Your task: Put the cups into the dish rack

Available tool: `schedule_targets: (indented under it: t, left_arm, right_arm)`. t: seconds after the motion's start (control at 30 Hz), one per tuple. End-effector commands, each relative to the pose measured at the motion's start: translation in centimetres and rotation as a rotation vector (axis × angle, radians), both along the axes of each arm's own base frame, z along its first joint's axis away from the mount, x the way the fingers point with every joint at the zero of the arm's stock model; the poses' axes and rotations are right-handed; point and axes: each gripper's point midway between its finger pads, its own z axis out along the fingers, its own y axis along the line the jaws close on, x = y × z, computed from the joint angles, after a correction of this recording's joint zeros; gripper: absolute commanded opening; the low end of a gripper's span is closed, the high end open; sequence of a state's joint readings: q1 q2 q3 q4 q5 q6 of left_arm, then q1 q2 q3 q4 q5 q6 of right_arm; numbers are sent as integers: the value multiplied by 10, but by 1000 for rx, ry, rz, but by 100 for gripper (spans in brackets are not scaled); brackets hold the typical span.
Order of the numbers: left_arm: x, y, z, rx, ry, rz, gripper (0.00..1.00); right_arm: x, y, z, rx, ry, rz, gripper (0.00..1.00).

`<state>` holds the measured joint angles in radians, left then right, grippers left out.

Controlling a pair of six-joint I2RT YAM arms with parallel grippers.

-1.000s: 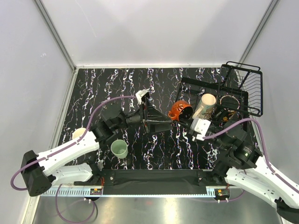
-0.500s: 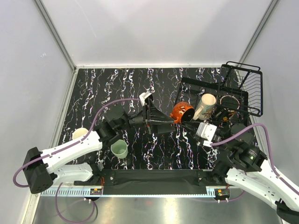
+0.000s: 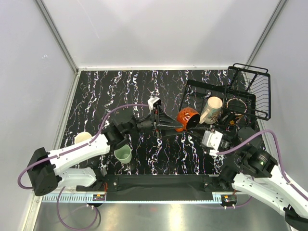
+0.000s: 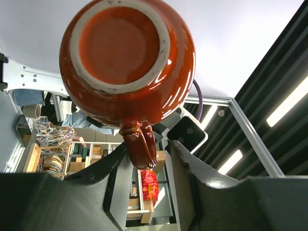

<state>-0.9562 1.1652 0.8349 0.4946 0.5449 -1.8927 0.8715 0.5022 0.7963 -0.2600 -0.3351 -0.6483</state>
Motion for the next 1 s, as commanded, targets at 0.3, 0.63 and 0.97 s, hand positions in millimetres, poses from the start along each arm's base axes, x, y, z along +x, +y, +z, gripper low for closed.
schedule_targets:
  t: [0.3,0.63,0.97]
  left_arm:
    - [-2,-2,19,-87,-1,-16,34]
    - [-4,-5,14,-106,9,-44,17]
    - [-6,-6,22,-95,-108,-29,0]
  right_arm:
    - [-13,-5,36,42,-162,46,0]
    - [-21,-7,28,-12,-170,80,0]
    - [-18,-14,27,-28,-186,47,5]
